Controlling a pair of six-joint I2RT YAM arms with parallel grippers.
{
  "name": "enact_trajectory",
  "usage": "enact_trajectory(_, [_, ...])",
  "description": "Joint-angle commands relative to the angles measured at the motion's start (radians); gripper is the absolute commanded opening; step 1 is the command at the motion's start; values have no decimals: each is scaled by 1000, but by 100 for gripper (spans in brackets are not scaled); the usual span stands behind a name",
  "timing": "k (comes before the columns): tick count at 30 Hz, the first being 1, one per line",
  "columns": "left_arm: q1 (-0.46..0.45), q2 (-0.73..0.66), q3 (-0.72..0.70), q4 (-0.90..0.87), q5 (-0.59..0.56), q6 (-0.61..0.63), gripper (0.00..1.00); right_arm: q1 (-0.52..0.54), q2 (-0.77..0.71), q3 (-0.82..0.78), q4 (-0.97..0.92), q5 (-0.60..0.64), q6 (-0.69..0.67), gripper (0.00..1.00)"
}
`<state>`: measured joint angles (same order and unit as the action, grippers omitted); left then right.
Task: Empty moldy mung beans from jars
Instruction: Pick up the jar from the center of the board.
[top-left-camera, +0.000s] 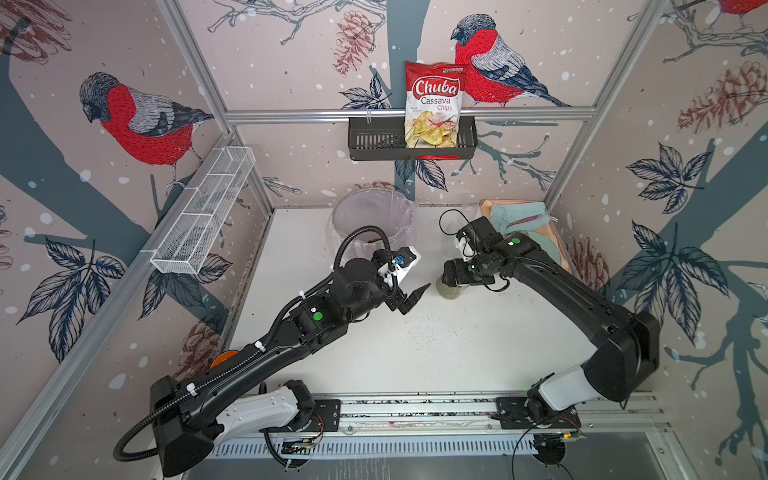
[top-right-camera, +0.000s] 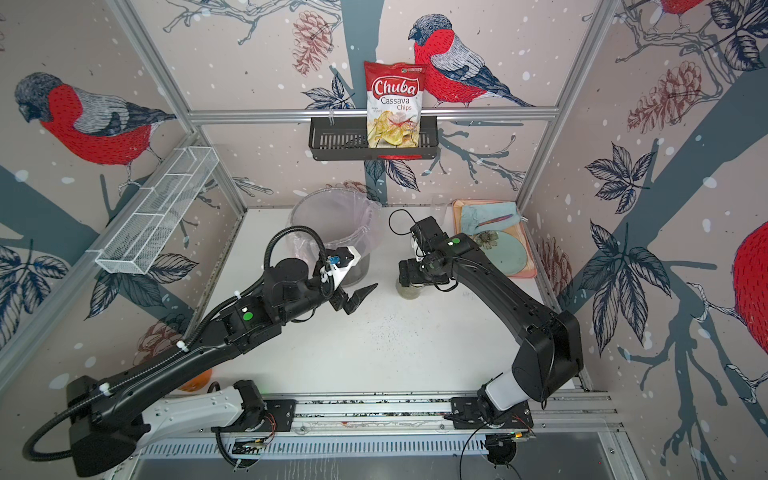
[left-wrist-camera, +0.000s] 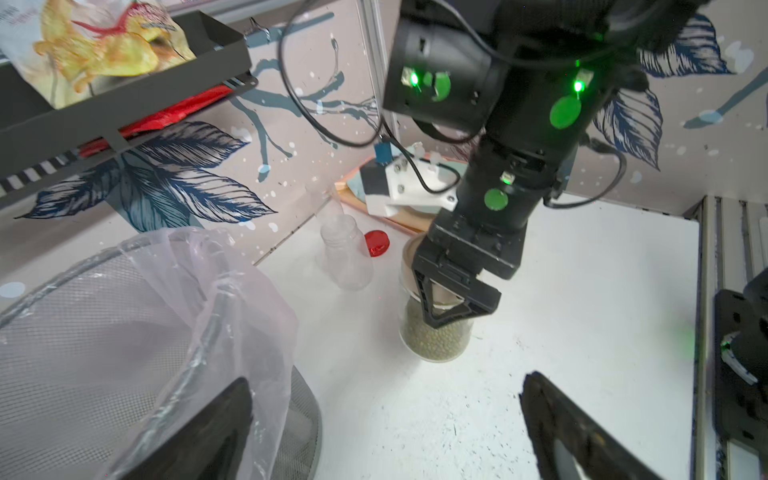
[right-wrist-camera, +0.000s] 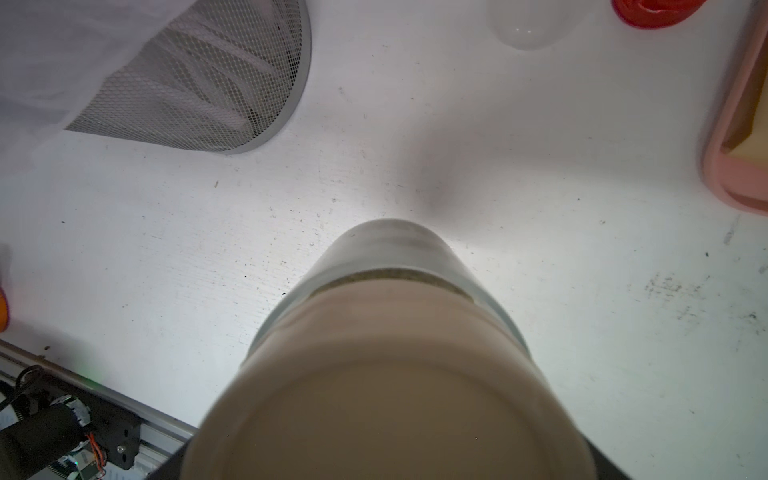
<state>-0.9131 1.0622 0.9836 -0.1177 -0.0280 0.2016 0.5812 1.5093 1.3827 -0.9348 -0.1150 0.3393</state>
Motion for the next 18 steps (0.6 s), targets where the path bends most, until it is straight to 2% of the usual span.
enact_trajectory(1, [-33,18,8,0,-40,19,98,-6,-19,32,0,-38,-1,73])
enact_trajectory(9, [-101,33,-13,-5,-73,48,98,-16,-55,74,-18,-83,1,73])
enact_trajectory(13, [-138,62,-10,-10,-129,65,98,-21,-65,66,-21,-77,-4,73])
enact_trajectory(18, [-143,69,-27,13,-136,65,98,-24,-69,60,-15,-84,-5,73])
